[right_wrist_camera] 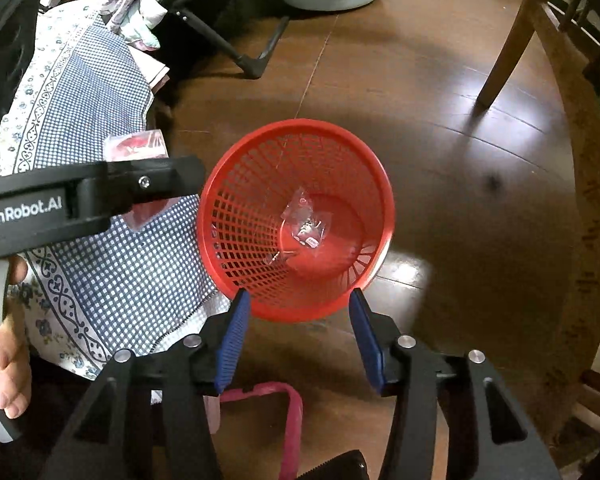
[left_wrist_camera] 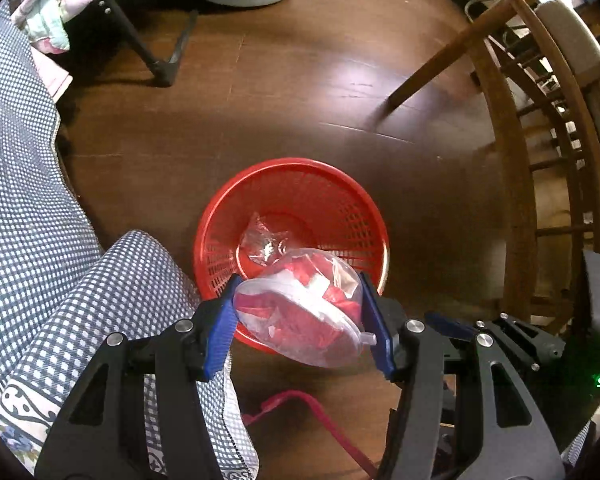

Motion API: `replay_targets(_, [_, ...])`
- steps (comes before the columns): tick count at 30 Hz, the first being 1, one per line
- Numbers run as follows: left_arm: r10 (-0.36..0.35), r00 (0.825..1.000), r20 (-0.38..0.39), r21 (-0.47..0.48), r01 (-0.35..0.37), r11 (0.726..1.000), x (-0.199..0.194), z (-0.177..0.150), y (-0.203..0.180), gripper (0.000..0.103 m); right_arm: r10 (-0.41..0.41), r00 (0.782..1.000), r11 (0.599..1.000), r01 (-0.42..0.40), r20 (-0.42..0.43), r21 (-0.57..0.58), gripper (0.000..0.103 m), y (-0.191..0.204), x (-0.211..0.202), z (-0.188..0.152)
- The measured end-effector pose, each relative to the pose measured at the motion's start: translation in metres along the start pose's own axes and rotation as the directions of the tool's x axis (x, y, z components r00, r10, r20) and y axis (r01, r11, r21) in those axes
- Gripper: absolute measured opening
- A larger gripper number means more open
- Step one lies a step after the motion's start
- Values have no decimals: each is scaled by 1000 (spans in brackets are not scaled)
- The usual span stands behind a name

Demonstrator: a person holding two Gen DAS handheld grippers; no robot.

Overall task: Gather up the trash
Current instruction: 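Open the right tool over the wastebasket while the left tool opens too, then move both open tools back over the table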

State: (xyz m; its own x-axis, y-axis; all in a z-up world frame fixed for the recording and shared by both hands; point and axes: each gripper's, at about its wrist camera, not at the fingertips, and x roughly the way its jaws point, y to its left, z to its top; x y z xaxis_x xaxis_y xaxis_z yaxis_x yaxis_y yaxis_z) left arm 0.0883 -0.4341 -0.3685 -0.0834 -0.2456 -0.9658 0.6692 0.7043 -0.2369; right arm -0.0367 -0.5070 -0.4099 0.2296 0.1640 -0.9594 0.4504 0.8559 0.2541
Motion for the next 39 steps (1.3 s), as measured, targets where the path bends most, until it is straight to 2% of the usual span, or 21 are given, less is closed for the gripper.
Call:
replay_targets(2, [-15, 1000, 4, -2, 15, 1000, -2, 1, -1, 58, -3, 1000, 1000, 3, -12, 0, 50, -1, 2, -3])
replay_targets(5, [-56, 998, 6, -26, 57, 998, -5, 2, 1, 75, -11, 1000, 1000, 11, -26, -2, 50, -3, 4, -7])
replay_targets(8, [-89, 996, 30, -39, 90, 995, -11, 3, 2, 82, -16, 999, 1000, 16, -31, 2, 50, -5, 3, -9])
replay_targets(14, [-99, 994, 56, -41, 101, 994, -23, 2, 2, 82, -25, 999, 1000, 25, -25, -5, 50, -3, -3, -7])
replay_targets(17, [-100, 987, 128, -30, 104, 994, -53, -2, -3, 82, -30, 999, 999, 30, -14, -21, 52, 4, -12, -6])
replay_targets(20, [-86, 973, 214, 10, 86, 996, -90, -8, -11, 84, -44, 999, 998, 44, 12, -38, 58, 13, -26, -3])
replay_targets(23, [-92, 943, 320, 25, 89, 996, -138, -20, -12, 93, -53, 998, 996, 56, 41, -63, 62, 25, -41, -2])
replay_targets(24, [-95, 929, 358, 22, 93, 995, -155, -25, -10, 95, -57, 997, 996, 60, 50, -71, 67, 30, -46, -1])
replay_targets(27, [-74, 896, 437, -8, 86, 996, -201, -40, 5, 96, -74, 993, 992, 83, 95, -94, 80, 47, -67, 0])
replay_targets(30, [-20, 867, 499, -52, 53, 997, -238, -54, 23, 96, -94, 983, 985, 115, 156, -128, 85, 72, -91, 0])
replay_targets(35, [76, 799, 597, -161, 26, 987, -301, -89, 69, 96, -98, 968, 975, 141, 231, -174, 89, 106, -126, 2])
replay_targets(39, [133, 758, 639, -237, 29, 971, -332, -122, 102, 96, -84, 960, 963, 147, 265, -225, 89, 140, -145, -2])
